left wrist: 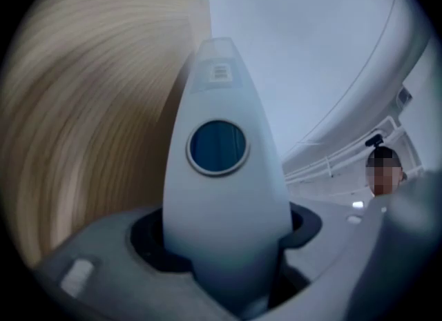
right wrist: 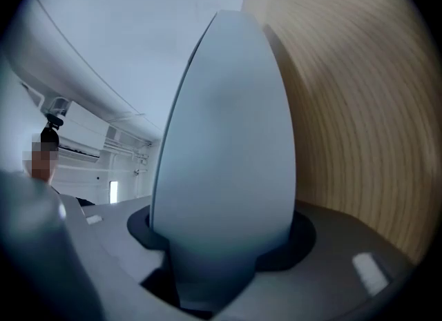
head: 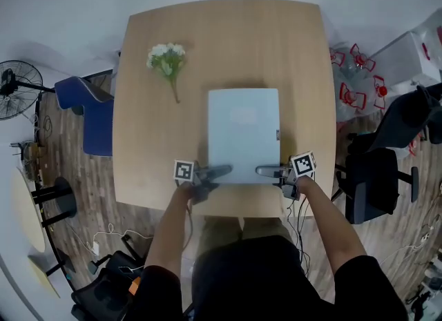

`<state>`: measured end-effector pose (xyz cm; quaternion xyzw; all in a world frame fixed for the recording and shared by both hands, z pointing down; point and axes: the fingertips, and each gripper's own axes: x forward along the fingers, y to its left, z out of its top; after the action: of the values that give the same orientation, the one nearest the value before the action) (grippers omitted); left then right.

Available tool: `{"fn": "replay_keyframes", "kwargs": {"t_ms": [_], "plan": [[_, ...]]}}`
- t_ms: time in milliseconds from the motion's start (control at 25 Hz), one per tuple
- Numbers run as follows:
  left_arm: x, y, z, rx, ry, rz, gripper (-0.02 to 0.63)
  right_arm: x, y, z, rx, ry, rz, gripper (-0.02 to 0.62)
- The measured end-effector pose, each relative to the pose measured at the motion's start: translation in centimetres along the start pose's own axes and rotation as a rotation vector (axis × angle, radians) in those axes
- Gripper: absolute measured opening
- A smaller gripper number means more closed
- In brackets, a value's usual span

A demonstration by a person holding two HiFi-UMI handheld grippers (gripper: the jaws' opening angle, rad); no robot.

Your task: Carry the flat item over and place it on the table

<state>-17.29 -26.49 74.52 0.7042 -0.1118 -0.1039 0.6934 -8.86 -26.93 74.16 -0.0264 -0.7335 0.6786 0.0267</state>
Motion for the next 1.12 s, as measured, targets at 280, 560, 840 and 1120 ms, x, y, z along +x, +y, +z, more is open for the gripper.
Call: {"fn": "replay_keyframes", "kwargs": {"t_ms": [280, 560, 840, 1120], "plan": [[1.1, 1.7, 1.5, -0.095, -0.02, 0.003, 0.314, -0.6, -2.0, 1.8, 0.063, 0.008, -0.001, 0.305], [1.1, 2.5, 1.6, -0.113, -0.024, 0.039, 0.323, -0.4, -2.5, 2.0, 0.103, 0.033, -0.005, 0.317], [1.4, 2.3, 1.8, -0.145, -0.009, 0.085, 0.357, -1.3, -4.1, 2.0, 0.163, 0.017, -0.198, 0.366], [-0.5, 3.2, 0.8, 0.012, 0.109, 0.282, 0.405, -2.6, -4.1, 2.4, 0.036, -0.037, -0.357, 0.399]]}}
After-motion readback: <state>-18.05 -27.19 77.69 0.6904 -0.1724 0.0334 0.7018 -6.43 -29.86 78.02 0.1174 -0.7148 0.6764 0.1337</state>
